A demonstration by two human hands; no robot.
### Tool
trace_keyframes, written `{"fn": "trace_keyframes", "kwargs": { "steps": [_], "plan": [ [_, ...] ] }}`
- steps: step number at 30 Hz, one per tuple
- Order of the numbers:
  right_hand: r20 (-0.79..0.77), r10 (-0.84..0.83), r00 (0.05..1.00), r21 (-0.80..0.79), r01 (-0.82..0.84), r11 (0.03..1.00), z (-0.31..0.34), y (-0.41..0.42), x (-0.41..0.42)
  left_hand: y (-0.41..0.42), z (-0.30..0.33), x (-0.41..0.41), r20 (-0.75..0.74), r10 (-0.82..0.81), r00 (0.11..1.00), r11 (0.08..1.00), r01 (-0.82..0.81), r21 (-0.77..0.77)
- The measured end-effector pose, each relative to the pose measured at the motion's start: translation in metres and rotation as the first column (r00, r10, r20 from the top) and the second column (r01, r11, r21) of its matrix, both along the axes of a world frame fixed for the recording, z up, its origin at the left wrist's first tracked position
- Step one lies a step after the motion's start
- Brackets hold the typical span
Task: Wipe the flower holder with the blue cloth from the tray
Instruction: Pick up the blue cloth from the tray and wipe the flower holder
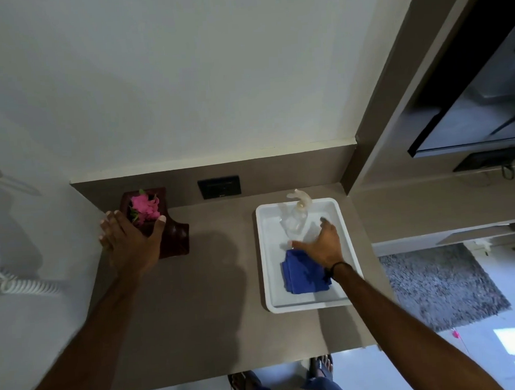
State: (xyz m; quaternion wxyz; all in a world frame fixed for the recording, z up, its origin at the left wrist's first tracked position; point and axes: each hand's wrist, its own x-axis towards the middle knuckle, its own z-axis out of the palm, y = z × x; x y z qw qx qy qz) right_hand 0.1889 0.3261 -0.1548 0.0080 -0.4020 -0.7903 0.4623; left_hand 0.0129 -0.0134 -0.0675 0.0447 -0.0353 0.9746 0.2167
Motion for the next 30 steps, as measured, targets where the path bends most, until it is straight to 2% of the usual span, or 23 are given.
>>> {"fn": "trace_keyframes", "kwargs": {
  "steps": [3, 4, 11, 14, 17, 21, 24, 30],
  "plan": [
    [0.300, 0.248, 0.921, 0.109, -0.292, 0.950, -0.017, -0.003, 0.032, -0.001, -0.003, -0.002, 0.004, -0.002, 1.000, 1.000, 0.002, 0.003],
    [0.354, 0.290, 0.889, 0.132, -0.355, 0.926, -0.019, -0.004, 0.033, -0.001, -0.004, -0.002, 0.004, -0.002, 1.000, 1.000, 0.002, 0.009],
    [0.428, 0.390, 0.815, -0.114, -0.379, 0.918, -0.010, 0.005, 0.008, 0.002, 0.001, -0.003, 0.008, 0.011, 1.000, 1.000, -0.011, 0.023],
    [0.298, 0.400, 0.867, -0.288, -0.318, 0.904, -0.004, 0.004, -0.001, 0.002, 0.004, -0.004, 0.012, 0.010, 1.000, 0.999, -0.011, 0.033],
    [0.141, 0.340, 0.930, -0.417, -0.256, 0.872, 0.009, -0.010, -0.012, 0.003, 0.009, -0.005, 0.030, 0.016, 0.999, 0.998, -0.018, 0.063],
    [-0.052, 0.172, 0.984, -0.439, -0.177, 0.881, 0.026, -0.054, -0.052, -0.001, 0.009, -0.012, 0.024, 0.031, 0.999, 0.990, -0.034, 0.138],
    [-0.109, 0.044, 0.993, -0.429, -0.087, 0.899, 0.038, -0.093, -0.098, -0.005, 0.007, -0.018, 0.051, 0.060, 0.997, 0.979, -0.069, 0.191],
    [-0.197, 0.013, 0.980, -0.476, -0.107, 0.873, 0.053, -0.176, -0.172, -0.001, 0.004, -0.020, 0.029, 0.104, 0.994, 0.970, -0.108, 0.216]
  ]
}}
